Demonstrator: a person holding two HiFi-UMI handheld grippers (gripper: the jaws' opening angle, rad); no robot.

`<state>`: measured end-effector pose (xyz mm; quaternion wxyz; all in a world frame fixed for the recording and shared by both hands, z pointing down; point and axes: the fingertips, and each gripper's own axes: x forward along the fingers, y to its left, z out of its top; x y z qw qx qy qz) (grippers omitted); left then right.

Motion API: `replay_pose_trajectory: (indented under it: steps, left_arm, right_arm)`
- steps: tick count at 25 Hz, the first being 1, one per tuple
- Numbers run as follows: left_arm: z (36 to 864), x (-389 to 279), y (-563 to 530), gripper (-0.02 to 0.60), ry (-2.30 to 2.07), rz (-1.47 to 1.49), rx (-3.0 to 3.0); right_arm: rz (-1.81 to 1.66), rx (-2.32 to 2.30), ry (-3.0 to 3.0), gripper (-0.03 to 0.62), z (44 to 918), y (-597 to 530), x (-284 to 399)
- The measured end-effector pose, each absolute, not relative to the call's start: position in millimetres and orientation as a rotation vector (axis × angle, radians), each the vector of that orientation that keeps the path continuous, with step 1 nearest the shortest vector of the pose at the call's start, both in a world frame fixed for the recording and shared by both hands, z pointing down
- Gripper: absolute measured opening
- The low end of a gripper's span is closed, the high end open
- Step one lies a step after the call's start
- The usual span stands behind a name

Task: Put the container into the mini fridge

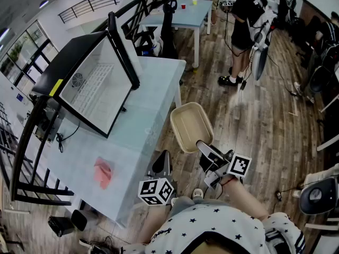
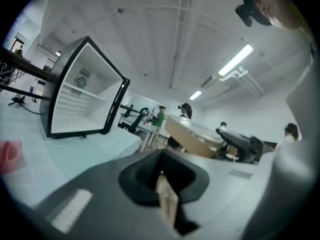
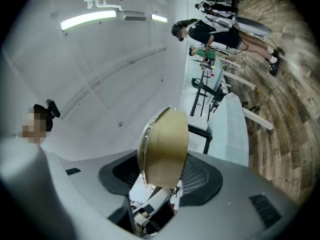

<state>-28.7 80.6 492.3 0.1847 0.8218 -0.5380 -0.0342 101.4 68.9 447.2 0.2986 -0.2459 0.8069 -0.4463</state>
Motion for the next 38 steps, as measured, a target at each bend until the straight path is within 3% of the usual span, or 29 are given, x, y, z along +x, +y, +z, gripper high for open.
replay_pose_trajectory:
  steps: [38]
  left_arm:
    - [498, -15, 101, 0.005, -1.584, -0.151, 2.236]
  right_arm:
    - [-1.187, -0.543, 2.177, 0.232, 452, 82, 116]
